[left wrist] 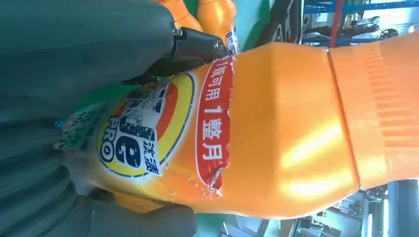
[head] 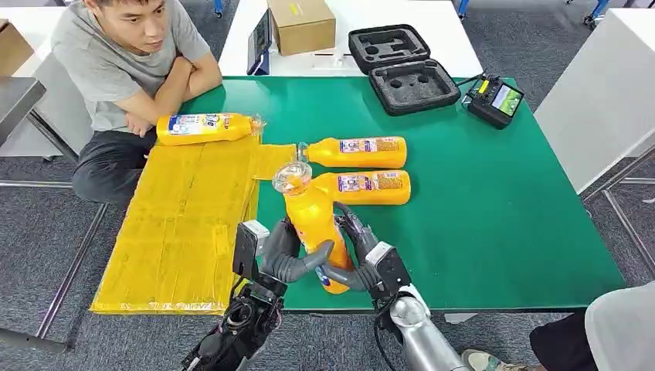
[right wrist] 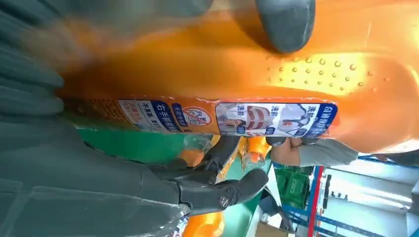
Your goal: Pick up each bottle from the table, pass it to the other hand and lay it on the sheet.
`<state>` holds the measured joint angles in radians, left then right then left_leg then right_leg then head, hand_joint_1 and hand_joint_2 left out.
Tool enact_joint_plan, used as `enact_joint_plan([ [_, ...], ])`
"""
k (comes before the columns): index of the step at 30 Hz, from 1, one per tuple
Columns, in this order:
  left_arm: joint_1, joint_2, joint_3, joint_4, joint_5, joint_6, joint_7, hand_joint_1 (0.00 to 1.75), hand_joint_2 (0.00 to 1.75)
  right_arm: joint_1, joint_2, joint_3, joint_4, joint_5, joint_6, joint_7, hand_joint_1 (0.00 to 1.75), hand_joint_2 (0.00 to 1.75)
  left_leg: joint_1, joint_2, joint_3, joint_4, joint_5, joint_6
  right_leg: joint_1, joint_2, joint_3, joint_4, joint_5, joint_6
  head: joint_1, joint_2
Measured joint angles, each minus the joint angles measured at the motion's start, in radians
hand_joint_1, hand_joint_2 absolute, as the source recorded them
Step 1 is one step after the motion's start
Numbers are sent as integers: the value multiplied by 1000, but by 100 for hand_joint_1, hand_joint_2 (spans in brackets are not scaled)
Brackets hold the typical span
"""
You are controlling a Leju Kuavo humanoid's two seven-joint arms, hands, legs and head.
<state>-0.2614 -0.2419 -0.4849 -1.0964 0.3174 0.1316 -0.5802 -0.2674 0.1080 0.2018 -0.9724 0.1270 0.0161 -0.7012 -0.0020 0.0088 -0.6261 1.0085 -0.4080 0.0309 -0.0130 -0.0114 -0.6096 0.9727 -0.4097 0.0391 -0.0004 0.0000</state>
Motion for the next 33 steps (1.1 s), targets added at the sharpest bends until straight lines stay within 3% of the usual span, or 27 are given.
enact_joint_plan([
  [14,4,0,-5,-7,-2,4,12,175,175,4,5,10,2,17,-30,0,0,175,0,0,0,0,0,0,0,0,0,0,0,0,0,0],
  [33,12,39,48,-79,-65,137,-31,175,175,64,14,13,-89,51,-36,0,0,175,0,0,0,0,0,0,0,0,0,0,0,0,0,0],
])
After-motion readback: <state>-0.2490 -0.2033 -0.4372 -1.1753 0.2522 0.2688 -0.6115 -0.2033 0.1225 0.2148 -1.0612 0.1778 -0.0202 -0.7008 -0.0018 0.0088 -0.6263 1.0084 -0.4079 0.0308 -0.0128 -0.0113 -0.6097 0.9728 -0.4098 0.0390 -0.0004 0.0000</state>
